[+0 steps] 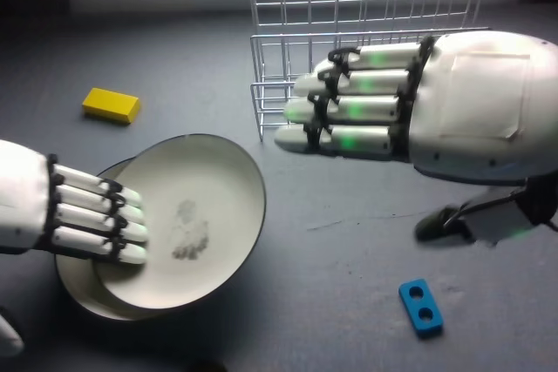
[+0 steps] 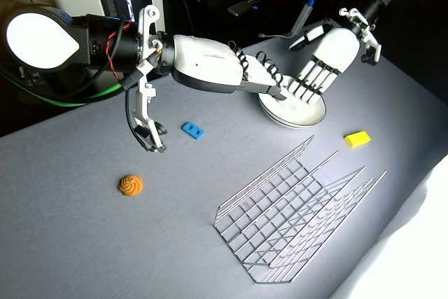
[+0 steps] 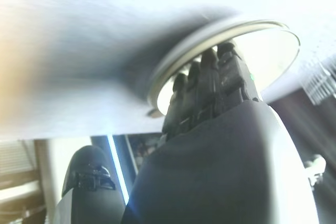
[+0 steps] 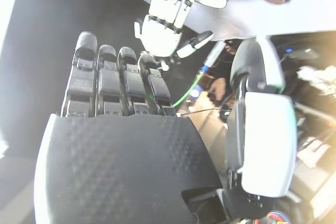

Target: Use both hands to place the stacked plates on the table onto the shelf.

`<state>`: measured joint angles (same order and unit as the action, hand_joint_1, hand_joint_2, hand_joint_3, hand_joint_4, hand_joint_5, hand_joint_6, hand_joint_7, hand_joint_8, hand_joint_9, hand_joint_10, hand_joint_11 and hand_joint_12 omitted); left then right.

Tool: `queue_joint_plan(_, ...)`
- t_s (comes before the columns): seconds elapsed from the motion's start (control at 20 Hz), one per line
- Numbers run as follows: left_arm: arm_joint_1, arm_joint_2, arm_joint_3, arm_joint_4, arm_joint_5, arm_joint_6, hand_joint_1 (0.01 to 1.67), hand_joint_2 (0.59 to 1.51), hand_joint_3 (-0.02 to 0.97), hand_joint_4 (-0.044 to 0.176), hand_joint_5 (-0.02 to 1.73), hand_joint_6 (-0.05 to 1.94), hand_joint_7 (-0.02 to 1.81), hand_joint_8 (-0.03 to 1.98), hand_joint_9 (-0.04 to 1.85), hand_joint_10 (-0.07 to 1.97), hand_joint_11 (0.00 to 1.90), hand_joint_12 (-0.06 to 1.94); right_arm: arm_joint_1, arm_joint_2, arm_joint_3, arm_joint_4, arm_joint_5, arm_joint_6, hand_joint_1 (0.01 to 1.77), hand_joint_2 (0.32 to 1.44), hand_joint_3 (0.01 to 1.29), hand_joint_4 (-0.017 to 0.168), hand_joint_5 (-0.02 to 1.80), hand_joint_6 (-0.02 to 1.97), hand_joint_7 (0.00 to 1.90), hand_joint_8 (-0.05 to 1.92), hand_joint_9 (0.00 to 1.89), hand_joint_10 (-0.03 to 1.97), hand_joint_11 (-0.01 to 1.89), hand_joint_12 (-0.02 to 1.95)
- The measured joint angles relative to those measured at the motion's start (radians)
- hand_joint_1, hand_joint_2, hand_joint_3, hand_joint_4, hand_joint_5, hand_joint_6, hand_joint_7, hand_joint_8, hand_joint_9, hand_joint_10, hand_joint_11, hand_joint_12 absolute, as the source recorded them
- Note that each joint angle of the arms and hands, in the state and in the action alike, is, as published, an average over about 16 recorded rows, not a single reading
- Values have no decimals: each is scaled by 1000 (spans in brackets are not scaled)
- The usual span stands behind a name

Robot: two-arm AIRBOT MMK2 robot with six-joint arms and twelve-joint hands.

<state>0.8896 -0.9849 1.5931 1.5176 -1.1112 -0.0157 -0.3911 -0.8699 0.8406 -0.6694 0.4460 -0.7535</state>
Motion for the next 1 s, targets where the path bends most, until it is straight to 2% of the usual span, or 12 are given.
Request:
queue_joint_plan(0.3,-40,-18,-44,3,28,-13,16,1075,31,0,9,18,3,-12,15,3,13,10,8,-65,38,-41,-8,-15,1078,947,20,7,144,20,127,16,135,14,20,712)
queue_joint_plan(0.45,-52,-24,-60,3,37,-17,16,1077,31,-1,11,20,1,-12,16,4,13,11,14,-102,61,-53,-12,-14,1191,931,20,7,179,20,156,16,162,14,20,802)
queue_joint_plan(0.6,-59,-30,-69,3,43,-19,16,1078,31,-1,13,20,-2,-12,15,4,13,11,21,-149,92,-54,-19,-17,1229,933,21,7,205,19,174,15,173,14,20,844)
queue_joint_plan(1.0,-62,-38,-69,-3,46,-19,17,1079,31,-2,18,19,-11,-14,12,1,13,11,32,-300,205,-53,-58,-23,1190,964,21,7,220,19,178,15,159,15,21,776)
